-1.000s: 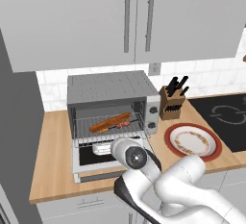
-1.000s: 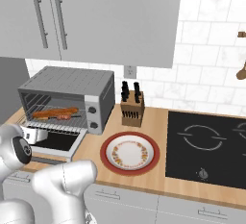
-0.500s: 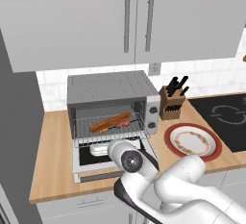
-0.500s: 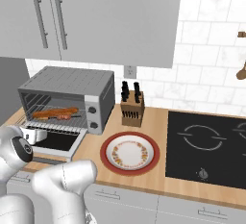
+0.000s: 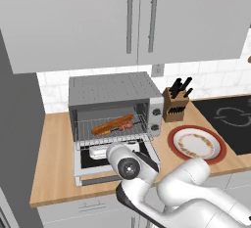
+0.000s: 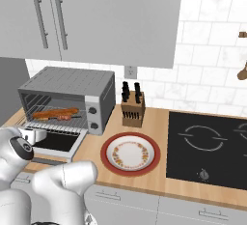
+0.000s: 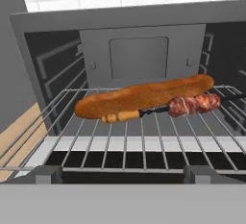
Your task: Pick up the kebab skewer and baguette bread, and place them inside the toaster oven. Close the toaster oven door and start by setting the timer.
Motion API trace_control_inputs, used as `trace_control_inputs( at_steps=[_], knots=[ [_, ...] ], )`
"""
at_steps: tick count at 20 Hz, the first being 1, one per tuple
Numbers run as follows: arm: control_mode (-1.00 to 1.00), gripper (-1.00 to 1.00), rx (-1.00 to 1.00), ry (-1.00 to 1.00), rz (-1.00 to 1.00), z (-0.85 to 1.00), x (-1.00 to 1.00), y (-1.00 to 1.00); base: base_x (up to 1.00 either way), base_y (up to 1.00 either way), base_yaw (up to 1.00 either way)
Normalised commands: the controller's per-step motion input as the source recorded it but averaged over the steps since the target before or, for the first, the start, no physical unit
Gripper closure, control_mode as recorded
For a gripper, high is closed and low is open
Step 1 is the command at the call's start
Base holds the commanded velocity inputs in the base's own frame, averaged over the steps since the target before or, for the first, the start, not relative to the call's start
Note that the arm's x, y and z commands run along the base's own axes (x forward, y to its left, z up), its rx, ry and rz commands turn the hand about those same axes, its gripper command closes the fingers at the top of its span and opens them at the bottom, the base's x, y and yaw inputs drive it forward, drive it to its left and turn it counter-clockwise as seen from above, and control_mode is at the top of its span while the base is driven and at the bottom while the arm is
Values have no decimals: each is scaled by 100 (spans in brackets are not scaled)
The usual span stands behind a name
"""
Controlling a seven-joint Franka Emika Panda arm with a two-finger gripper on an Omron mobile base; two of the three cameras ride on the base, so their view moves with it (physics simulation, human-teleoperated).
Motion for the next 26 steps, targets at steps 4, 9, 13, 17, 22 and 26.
trace_control_inputs(
  at_steps=[4,9,13,17,22,26],
  knots=[
    [-100,-100,0,0,0,-17,17,0,0,0,0],
    [-100,-100,-1,0,0,-13,19,0,0,0,0],
    [-100,-100,-2,0,0,-18,15,0,0,0,0],
    [-100,-100,-2,0,0,-20,13,0,0,0,0],
    [-100,-100,-1,-1,0,-10,14,0,0,0,0],
    [-100,-100,0,0,0,0,19,0,0,0,0]
  ],
)
